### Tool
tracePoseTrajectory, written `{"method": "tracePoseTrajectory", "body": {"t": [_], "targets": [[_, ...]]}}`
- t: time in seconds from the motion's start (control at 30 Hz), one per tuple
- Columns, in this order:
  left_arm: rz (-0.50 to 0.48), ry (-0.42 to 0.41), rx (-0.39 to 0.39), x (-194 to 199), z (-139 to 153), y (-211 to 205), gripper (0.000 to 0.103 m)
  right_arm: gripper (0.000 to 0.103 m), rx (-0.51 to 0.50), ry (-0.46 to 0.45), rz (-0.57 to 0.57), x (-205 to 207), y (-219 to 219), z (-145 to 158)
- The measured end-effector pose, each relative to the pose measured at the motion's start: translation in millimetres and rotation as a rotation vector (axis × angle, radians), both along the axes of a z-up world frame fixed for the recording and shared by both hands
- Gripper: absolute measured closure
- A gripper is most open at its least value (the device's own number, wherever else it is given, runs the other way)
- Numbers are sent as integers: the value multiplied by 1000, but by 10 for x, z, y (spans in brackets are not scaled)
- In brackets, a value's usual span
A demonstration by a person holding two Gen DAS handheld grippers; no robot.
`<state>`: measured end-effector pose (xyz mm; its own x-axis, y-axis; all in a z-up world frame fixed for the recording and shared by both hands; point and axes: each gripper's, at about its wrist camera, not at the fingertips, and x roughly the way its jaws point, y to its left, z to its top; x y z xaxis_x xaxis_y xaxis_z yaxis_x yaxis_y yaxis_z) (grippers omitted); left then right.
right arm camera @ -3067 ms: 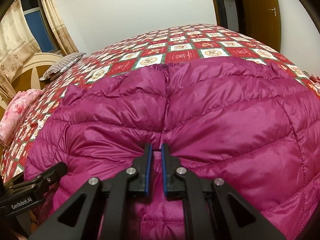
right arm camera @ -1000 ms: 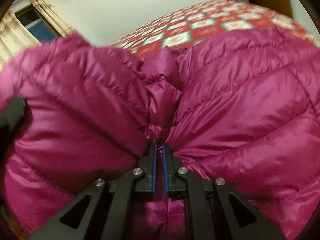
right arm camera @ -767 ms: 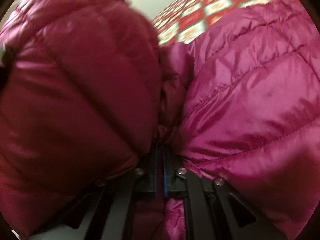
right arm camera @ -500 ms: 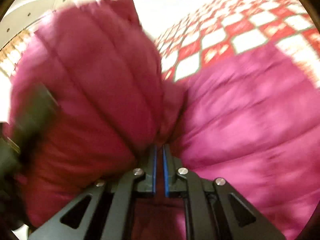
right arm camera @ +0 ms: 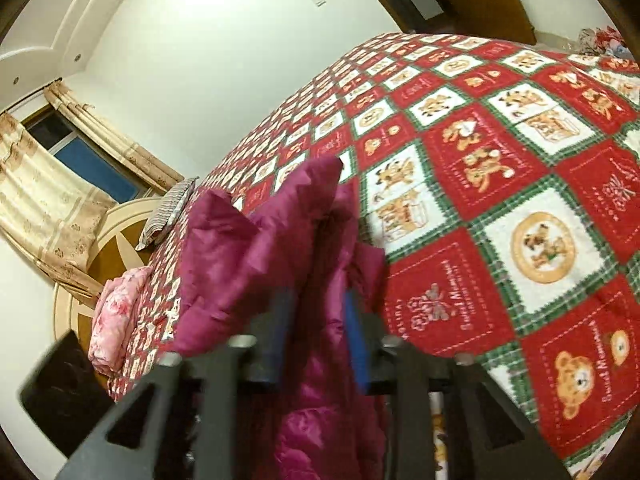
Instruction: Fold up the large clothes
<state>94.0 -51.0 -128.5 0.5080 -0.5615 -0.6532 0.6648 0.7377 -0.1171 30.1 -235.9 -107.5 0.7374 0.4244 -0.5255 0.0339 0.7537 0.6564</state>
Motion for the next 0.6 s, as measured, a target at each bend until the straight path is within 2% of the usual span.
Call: {"method": "tracePoseTrajectory", "body": {"t": [0.03,0.17,0.27,0.3,0.4,0.43,0.5,0.6], "targets": [[-6,7,2,7,-24,-20,85,30,8,-13,-4,-6,-29,30],[-31,-17,37,-78,-92,-142,85,30,27,-39,42,173,-104,12],[-44,-33,43,-169,-98,-148,85,31,-14,-25,107,320,2,-30],[-47,-36,40,-183,-93,-135,85,35,-40,-11,137,377,74,-47],[-55,-44,38,-219,-62,-87,82,70,-145,33,201,508,271,-101],[-56,-51,51,-249,-40,-80,82,75,-165,32,215,520,305,-112],[-62,-78,97,-367,-14,-82,78,81,-191,44,218,522,315,-136],[-89,-149,177,-613,64,-61,70,83,-187,74,214,514,284,-194]]}}
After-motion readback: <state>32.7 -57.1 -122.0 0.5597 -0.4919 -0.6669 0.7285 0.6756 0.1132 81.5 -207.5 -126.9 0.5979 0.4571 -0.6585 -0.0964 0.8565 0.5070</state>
